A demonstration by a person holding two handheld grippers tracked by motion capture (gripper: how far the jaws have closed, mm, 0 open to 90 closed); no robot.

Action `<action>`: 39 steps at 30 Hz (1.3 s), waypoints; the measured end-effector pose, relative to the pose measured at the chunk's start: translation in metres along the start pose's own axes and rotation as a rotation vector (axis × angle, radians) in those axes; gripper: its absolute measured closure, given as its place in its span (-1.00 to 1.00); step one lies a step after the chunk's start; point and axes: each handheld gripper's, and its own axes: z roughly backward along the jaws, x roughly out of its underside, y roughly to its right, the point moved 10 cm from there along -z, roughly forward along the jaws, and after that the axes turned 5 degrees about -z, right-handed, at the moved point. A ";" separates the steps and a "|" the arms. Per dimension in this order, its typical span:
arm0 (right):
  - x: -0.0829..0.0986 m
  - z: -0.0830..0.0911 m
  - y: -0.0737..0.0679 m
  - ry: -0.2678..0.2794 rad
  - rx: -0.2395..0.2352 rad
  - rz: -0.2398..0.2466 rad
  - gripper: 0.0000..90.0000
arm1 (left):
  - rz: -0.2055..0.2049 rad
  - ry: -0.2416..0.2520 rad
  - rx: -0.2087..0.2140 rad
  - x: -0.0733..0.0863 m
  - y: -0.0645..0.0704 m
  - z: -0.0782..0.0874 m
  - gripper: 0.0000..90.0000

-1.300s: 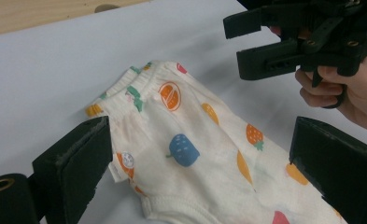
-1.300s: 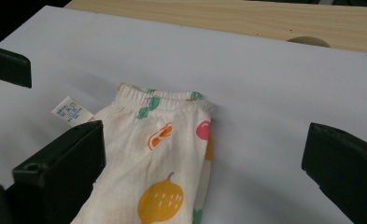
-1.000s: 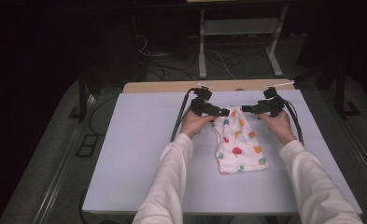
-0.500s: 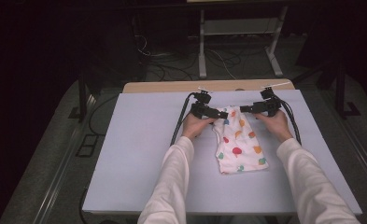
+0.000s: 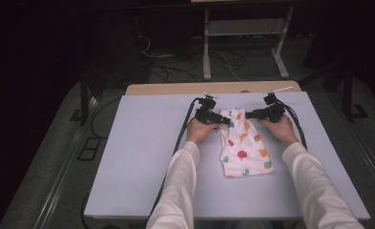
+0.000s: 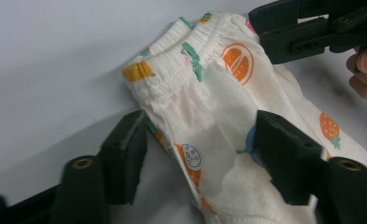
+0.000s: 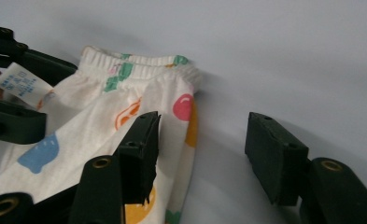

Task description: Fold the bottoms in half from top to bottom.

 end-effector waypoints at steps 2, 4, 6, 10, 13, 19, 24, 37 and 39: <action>0.001 -0.001 -0.001 -0.010 -0.009 0.005 0.03 | 0.002 -0.002 -0.003 0.001 -0.001 -0.002 0.03; 0.002 -0.002 -0.002 -0.010 -0.016 0.012 0.07 | 0.007 0.002 -0.020 0.001 -0.003 -0.002 0.19; 0.002 -0.003 -0.004 -0.012 -0.024 0.009 0.09 | 0.013 0.001 -0.024 0.001 -0.005 -0.001 0.28; 0.003 -0.005 -0.008 -0.019 -0.029 0.028 0.14 | 0.030 -0.002 -0.050 0.002 -0.009 -0.001 0.56; 0.003 -0.009 -0.012 -0.020 -0.026 0.043 0.20 | 0.057 0.004 -0.048 0.002 -0.011 -0.002 0.77; 0.001 -0.013 -0.013 -0.009 -0.010 0.021 0.51 | 0.076 0.036 -0.034 0.004 -0.012 -0.001 0.90; 0.002 -0.015 -0.012 -0.011 -0.028 -0.034 0.83 | 0.028 0.041 -0.037 0.003 -0.011 0.000 0.92; 0.003 -0.002 -0.008 -0.012 -0.072 -0.105 0.95 | -0.041 0.122 -0.040 0.000 -0.008 0.009 0.92; 0.001 0.002 -0.009 0.006 -0.065 -0.090 0.95 | -0.069 0.142 -0.047 -0.001 -0.005 0.012 0.92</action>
